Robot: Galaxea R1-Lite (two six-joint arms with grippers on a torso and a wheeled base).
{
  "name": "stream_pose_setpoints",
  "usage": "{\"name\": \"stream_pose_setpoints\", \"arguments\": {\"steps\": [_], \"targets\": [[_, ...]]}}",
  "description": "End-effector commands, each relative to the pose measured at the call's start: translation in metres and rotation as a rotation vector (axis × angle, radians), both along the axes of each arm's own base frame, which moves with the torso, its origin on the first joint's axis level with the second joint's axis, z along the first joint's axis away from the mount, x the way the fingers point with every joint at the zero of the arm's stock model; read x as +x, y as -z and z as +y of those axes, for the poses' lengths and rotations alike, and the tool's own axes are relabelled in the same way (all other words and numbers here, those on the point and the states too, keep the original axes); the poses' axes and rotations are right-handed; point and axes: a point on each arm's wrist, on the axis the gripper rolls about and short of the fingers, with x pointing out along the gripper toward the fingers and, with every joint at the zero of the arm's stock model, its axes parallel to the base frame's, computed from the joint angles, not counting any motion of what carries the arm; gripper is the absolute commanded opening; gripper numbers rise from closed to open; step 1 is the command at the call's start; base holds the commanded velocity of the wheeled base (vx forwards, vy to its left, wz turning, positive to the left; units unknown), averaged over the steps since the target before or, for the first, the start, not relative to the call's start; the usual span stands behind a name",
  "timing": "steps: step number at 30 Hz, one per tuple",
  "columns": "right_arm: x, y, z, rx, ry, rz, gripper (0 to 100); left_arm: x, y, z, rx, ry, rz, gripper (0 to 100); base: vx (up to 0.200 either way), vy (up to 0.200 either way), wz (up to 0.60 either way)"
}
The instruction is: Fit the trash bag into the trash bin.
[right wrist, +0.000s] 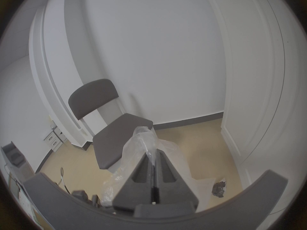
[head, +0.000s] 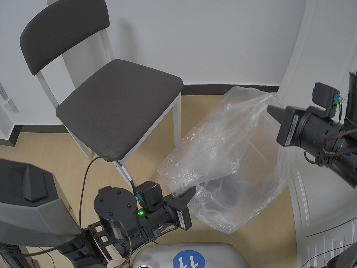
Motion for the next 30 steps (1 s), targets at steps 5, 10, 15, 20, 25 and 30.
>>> {"name": "stream_pose_setpoints", "arguments": {"steps": [5, 10, 15, 20, 25, 30], "targets": [[-0.015, 0.014, -0.026, -0.024, -0.014, 0.018, 0, 0.001, -0.019, 0.006, -0.049, -0.012, -0.04, 0, 0.0, 0.0, 0.0], [-0.024, 0.023, -0.035, -0.038, -0.019, 0.03, 0, 0.004, -0.023, 0.008, -0.062, -0.024, -0.054, 0, 0.0, 0.0, 0.0], [-0.034, 0.039, -0.045, -0.121, -0.026, 0.041, 0, 0.005, -0.021, 0.009, -0.041, -0.028, -0.044, 0, 0.0, 0.0, 0.0], [-0.044, 0.05, -0.055, -0.167, -0.033, 0.045, 0, 0.007, -0.02, 0.01, -0.033, -0.037, -0.037, 0, 0.0, 0.0, 0.0], [-0.052, 0.061, -0.063, -0.195, -0.037, 0.058, 0, 0.008, -0.024, 0.011, -0.046, -0.042, -0.051, 0, 0.0, 0.0, 0.0], [-0.056, 0.069, -0.067, -0.21, -0.057, 0.07, 0, 0.009, -0.027, 0.011, -0.054, -0.043, -0.058, 0, 0.0, 0.0, 0.0]]}}
